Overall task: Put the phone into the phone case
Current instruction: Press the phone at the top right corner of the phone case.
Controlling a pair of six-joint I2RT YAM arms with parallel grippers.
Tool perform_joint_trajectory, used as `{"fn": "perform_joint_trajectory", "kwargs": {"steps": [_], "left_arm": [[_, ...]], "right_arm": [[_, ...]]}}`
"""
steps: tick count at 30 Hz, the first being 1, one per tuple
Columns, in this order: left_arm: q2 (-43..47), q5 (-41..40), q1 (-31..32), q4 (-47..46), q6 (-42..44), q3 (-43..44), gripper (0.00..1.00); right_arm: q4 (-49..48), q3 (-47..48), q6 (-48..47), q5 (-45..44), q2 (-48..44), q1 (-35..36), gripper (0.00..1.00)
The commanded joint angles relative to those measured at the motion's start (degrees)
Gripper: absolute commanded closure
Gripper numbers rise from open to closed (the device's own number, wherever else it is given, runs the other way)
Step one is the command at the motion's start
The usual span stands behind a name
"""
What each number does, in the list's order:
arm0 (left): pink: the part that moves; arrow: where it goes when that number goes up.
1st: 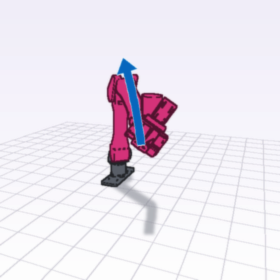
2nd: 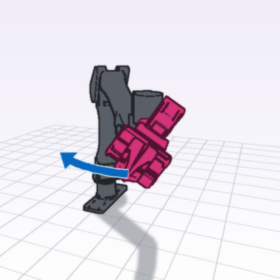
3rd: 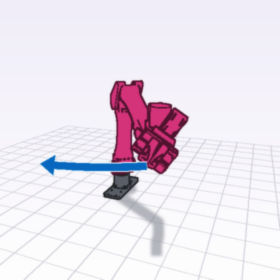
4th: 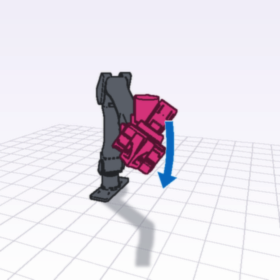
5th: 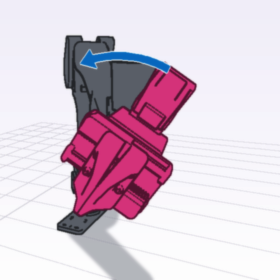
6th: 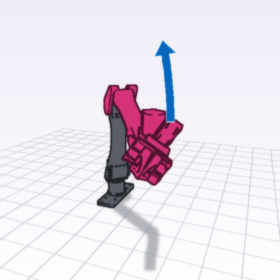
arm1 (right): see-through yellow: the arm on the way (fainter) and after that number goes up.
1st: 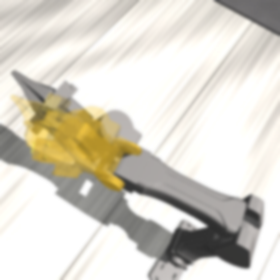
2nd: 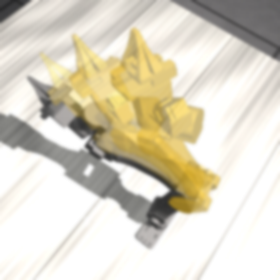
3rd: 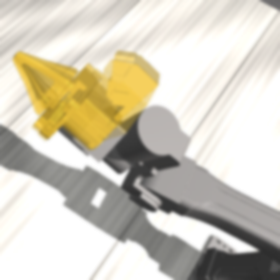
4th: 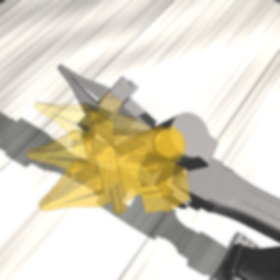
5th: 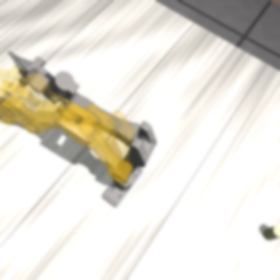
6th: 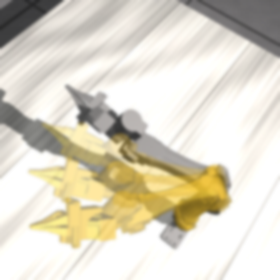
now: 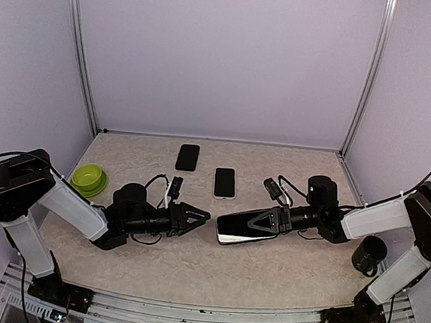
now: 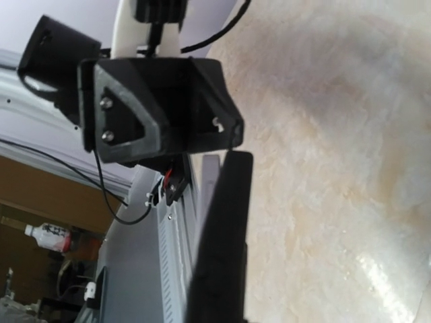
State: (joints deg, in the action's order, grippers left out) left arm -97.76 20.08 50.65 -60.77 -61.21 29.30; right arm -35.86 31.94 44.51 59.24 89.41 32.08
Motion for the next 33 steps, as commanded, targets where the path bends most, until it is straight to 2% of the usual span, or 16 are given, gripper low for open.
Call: {"fn": "perform_joint_trajectory", "kwargs": {"steps": [1, 11, 20, 33], "left_arm": [[2.68, 1.86, -0.47, 1.26, 4.12, 0.98, 0.59], [5.07, 6.68, -0.4, 0.79, 7.39, 1.61, 0.58], [5.56, 11.68, 0.21, 1.27, 9.71, 3.24, 0.57], [4.62, 15.7, 1.08, 0.46, 10.1, 5.59, 0.56]], "right_arm": [[3.13, 0.66, -5.55, 0.46, -4.99, -0.43, 1.0], [10.51, 0.36, -12.81, -1.13, -13.1, -0.43, 1.0], [8.58, -2.13, -13.38, -1.79, -17.51, 0.03, 1.0], [12.92, -2.49, -20.3, -6.42, -21.83, 6.11, 1.0]]}}
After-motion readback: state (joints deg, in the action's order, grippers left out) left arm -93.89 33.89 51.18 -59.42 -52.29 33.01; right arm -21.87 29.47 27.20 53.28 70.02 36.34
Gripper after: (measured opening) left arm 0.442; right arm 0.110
